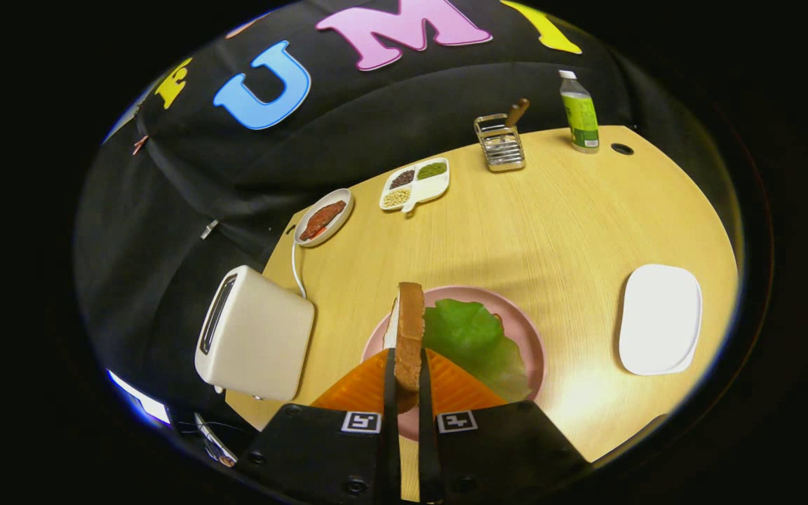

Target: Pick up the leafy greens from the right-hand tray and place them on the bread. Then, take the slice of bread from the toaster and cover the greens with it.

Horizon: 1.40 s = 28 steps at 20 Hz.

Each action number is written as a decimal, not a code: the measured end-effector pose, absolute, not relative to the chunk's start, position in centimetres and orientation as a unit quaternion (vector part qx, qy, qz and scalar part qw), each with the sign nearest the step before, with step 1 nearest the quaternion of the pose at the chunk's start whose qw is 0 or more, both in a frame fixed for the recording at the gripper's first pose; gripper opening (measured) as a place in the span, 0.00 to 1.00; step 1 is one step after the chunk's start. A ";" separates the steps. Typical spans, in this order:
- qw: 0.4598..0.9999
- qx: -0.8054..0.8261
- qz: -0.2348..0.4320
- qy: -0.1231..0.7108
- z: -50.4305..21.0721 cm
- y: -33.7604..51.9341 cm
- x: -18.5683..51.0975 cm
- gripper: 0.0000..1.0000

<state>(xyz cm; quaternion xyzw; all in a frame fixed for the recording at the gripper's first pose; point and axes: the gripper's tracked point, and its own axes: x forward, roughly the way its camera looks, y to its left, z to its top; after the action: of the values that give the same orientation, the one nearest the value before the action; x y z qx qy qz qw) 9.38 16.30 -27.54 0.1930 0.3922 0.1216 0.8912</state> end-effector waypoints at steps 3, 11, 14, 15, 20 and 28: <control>0.890 0.194 0.098 0.401 -28.7 14.2 9.4 0.19; 0.902 0.160 0.050 0.399 -29.2 10.6 8.6 0.81; 0.914 0.136 0.042 0.380 -27.8 9.2 8.0 0.99; 0.919 0.126 0.041 0.370 -27.1 8.7 7.8 0.99; 0.950 0.102 0.025 0.294 -21.0 5.8 6.8 0.99; 0.990 0.034 -0.049 0.128 -9.8 -1.1 2.9 0.99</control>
<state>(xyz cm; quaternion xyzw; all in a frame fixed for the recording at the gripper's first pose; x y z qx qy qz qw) 2.92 -1.15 -9.83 0.0339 0.1279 -0.0490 0.9900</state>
